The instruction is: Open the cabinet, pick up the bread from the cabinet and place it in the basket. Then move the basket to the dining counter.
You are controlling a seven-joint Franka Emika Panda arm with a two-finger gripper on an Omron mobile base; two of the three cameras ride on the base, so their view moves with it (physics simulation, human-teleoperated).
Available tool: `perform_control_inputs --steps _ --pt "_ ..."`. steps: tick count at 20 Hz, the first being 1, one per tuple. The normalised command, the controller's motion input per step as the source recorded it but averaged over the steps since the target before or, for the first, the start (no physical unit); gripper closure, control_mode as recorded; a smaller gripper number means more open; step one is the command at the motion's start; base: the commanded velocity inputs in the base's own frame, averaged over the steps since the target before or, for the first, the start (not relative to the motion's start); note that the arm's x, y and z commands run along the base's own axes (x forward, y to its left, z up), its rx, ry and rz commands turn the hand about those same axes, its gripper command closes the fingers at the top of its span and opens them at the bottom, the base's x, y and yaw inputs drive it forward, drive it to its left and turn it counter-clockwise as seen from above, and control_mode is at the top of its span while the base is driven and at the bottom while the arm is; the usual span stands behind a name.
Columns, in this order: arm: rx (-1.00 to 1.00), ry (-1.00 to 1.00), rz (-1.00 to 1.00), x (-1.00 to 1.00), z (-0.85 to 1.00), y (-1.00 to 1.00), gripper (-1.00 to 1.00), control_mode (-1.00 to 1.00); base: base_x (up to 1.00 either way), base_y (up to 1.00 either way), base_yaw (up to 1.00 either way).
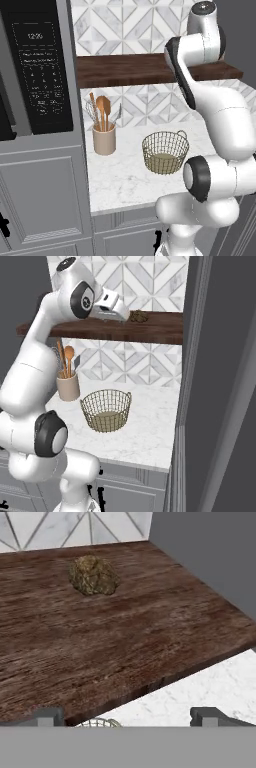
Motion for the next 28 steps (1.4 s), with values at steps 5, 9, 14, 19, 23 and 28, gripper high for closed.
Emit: perform_control_inputs --steps 5,9,14,19,23,28 --pt "0.00 0.04 0.00 0.94 0.01 -0.09 -1.00 -1.00 0.00 0.00 0.00" --pt "0.01 0.03 0.00 0.90 0.00 -0.03 -1.00 -1.00 0.00 0.00 0.00" --pt "0.07 0.00 0.00 0.65 0.00 -0.29 -1.00 -1.00 0.00 0.00 0.00" --pt "0.06 0.00 0.00 0.24 -0.11 -0.18 -1.00 -1.00 0.00 0.00 0.00" --pt "0.07 0.00 0.00 0.10 -0.35 0.00 -1.00 -1.00 0.00 0.00 0.00" --pt "0.02 -0.02 0.00 0.40 -0.13 -0.22 -1.00 -1.00 0.00 0.00 0.00"
